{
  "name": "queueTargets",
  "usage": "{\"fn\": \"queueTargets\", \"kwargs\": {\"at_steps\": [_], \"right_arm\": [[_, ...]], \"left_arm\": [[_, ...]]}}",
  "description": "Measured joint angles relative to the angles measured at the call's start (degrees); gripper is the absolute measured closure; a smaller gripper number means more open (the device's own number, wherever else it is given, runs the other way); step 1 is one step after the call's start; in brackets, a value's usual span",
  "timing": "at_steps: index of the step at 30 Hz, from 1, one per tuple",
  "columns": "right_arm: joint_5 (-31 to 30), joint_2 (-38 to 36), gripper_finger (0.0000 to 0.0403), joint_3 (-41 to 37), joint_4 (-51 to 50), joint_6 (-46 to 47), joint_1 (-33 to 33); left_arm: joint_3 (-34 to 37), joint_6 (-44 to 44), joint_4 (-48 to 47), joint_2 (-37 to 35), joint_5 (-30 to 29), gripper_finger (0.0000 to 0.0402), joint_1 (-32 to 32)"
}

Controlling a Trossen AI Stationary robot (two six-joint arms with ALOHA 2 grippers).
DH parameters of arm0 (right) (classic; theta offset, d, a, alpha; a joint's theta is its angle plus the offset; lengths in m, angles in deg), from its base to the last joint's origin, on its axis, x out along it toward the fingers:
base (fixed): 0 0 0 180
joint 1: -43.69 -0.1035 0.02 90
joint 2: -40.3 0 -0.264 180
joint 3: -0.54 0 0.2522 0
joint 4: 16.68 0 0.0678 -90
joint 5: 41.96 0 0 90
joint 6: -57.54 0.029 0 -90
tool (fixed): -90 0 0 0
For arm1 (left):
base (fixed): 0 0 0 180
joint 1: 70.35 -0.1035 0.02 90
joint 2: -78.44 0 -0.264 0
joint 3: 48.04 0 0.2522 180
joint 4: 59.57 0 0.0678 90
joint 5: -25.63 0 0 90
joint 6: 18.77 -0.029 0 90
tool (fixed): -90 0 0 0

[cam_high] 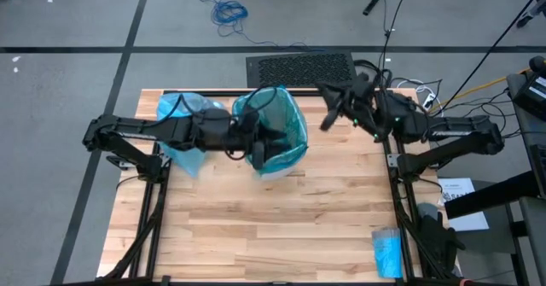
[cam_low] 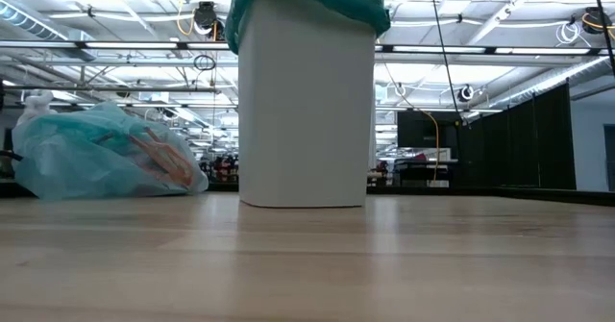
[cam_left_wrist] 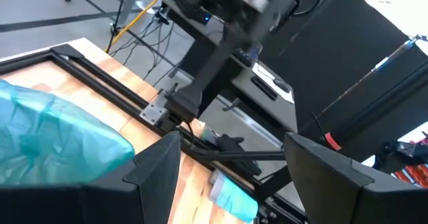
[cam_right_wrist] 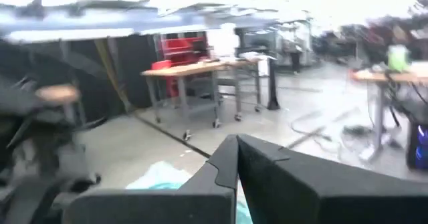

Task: Place trash/remove bag and relplace
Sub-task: Insert the new blue trash bag into the white trash bin

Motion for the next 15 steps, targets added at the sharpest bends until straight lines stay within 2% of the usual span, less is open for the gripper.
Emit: {"fn": "queueTargets", "kwargs": {"at_steps": [2, 4, 7, 15], "right_arm": [[0.78, -0.27, 0.0403, 0.00, -0.15, 4.37, 1.56], [7.07, -0.62, 0.0403, 0.00, 0.32, 5.01, 2.35], [16.60, -0.54, 0.0403, 0.00, 0.47, 0.41, 2.50], [17.40, -0.39, 0.0403, 0.00, 1.96, 5.05, 2.54]], "left_arm": [[0.00, 0.02, -0.06, 0.00, 0.00, 0.0141, -0.49], [0.00, 0.02, -0.06, 0.00, 0.02, 0.0141, -0.50], [0.00, 0.02, -0.18, 0.00, 0.02, 0.0141, -0.50], [0.00, 0.02, -0.26, 0.00, 0.02, 0.0141, -0.52]]}}
